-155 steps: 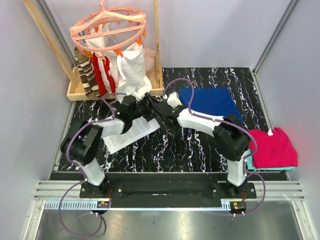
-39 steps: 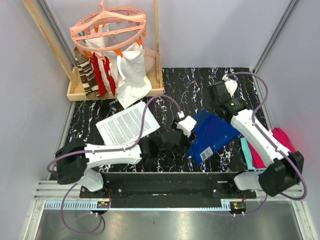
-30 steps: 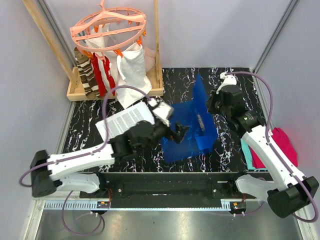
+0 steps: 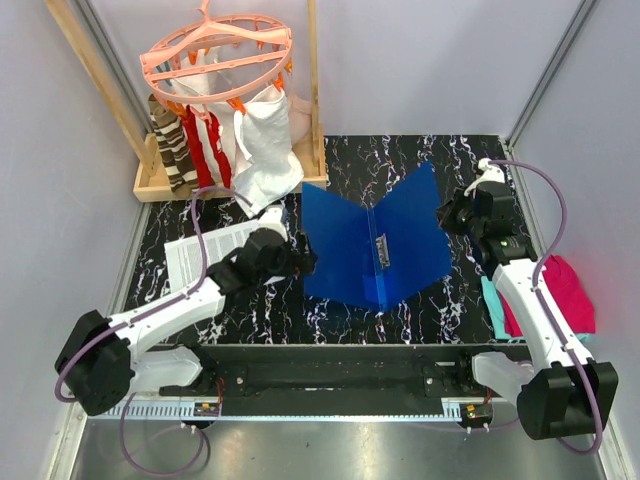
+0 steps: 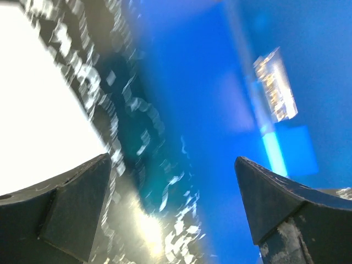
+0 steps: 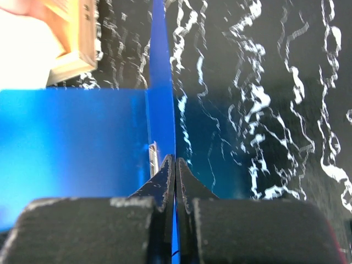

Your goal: Put the files into the folder

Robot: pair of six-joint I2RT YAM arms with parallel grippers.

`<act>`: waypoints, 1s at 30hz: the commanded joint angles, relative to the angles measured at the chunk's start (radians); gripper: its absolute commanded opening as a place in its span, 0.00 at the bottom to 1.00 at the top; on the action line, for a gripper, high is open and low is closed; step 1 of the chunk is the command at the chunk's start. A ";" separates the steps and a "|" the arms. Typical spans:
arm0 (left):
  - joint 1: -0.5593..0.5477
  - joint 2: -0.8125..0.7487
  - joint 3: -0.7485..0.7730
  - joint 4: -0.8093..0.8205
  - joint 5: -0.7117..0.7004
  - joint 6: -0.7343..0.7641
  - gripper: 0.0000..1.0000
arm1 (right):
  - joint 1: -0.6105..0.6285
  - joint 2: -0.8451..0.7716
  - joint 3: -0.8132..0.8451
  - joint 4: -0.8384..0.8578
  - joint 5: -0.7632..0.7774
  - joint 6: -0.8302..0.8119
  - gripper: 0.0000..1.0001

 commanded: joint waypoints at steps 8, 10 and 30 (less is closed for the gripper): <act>0.008 0.034 -0.074 0.131 0.135 -0.096 0.95 | -0.044 0.017 -0.019 -0.020 -0.069 0.035 0.00; 0.011 0.051 -0.061 0.128 0.120 -0.076 0.70 | -0.050 0.017 -0.030 -0.020 -0.049 0.044 0.00; 0.033 -0.039 -0.025 0.131 0.190 -0.146 0.00 | -0.030 0.266 0.243 -0.304 0.256 0.083 0.99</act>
